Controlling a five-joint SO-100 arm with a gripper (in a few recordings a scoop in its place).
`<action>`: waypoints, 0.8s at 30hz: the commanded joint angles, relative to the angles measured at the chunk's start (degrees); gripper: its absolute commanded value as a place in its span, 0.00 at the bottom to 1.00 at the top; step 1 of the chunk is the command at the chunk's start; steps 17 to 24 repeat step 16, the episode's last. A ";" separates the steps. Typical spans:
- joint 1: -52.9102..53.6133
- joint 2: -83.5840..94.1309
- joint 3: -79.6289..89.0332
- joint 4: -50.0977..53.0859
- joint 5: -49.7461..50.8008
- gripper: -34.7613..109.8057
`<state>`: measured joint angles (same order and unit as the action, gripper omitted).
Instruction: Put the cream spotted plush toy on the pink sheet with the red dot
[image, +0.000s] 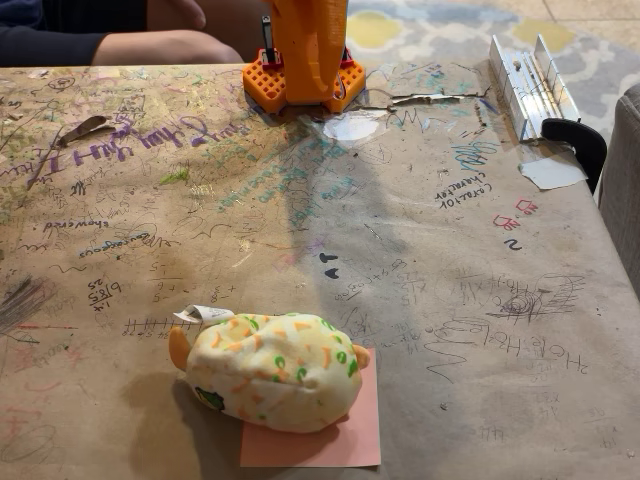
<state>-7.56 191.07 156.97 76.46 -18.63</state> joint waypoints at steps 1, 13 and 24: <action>-1.23 0.53 4.57 -5.27 1.93 0.24; 0.97 2.11 19.42 -14.85 4.75 0.24; 5.45 2.11 19.95 -16.96 4.83 0.24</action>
